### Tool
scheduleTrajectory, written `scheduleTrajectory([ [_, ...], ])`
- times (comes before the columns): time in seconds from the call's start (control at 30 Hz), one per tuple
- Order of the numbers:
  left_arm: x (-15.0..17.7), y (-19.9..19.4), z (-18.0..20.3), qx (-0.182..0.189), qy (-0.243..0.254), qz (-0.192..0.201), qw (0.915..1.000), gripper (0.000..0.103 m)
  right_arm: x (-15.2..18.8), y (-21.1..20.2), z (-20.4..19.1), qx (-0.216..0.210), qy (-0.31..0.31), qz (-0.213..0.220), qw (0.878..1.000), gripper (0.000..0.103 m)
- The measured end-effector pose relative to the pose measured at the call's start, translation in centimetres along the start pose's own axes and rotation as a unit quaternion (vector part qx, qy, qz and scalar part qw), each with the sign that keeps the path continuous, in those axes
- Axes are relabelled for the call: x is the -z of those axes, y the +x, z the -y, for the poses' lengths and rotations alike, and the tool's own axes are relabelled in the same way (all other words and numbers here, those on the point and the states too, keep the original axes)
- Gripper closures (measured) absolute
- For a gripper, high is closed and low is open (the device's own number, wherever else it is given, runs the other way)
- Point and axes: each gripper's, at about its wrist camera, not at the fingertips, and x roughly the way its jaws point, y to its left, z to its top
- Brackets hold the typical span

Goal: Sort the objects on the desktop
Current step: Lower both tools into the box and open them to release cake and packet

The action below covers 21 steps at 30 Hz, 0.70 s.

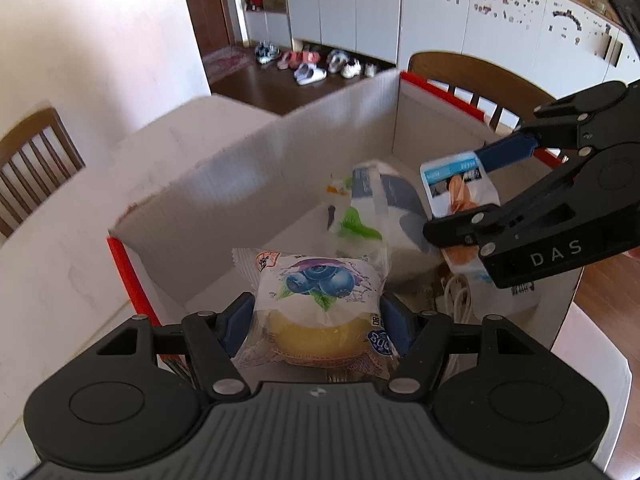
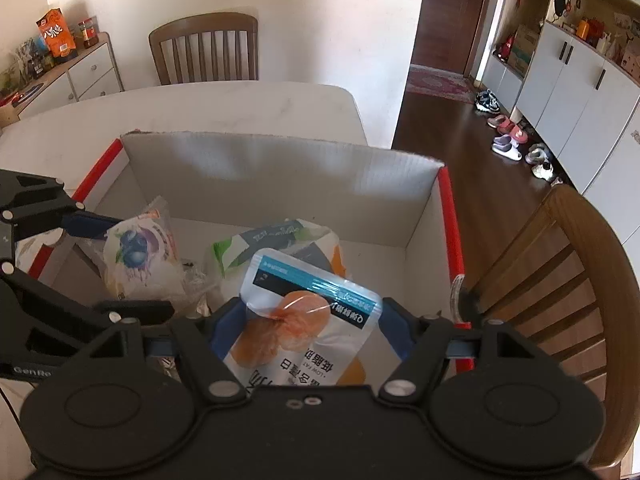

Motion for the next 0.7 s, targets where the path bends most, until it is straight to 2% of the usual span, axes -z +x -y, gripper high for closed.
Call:
scheduleTrajectory([
  [0.27, 0.0, 0.0, -0.1, -0.003, -0.005, -0.011, 0.9999, 0.028, 0.1, 0.8, 0.3, -0.001, 0.005, -0.009, 1.0, 0.03],
  [0.33, 0.1, -0.2, -0.1, -0.005, -0.009, -0.008, 0.9999, 0.027, 0.2, 0.8, 0.5, -0.005, 0.012, -0.007, 1.0, 0.029],
  [0.47, 0.4, -0.6, -0.4, 0.001, -0.032, -0.004, 0.9995, 0.026, 0.1, 0.0, 0.9, -0.011, 0.021, 0.006, 1.0, 0.022],
  [0.7, 1.1, -2.0, -0.7, 0.004, -0.062, 0.014, 0.998, 0.026, 0.1, -1.6, 1.3, -0.021, 0.036, 0.019, 0.999, 0.019],
])
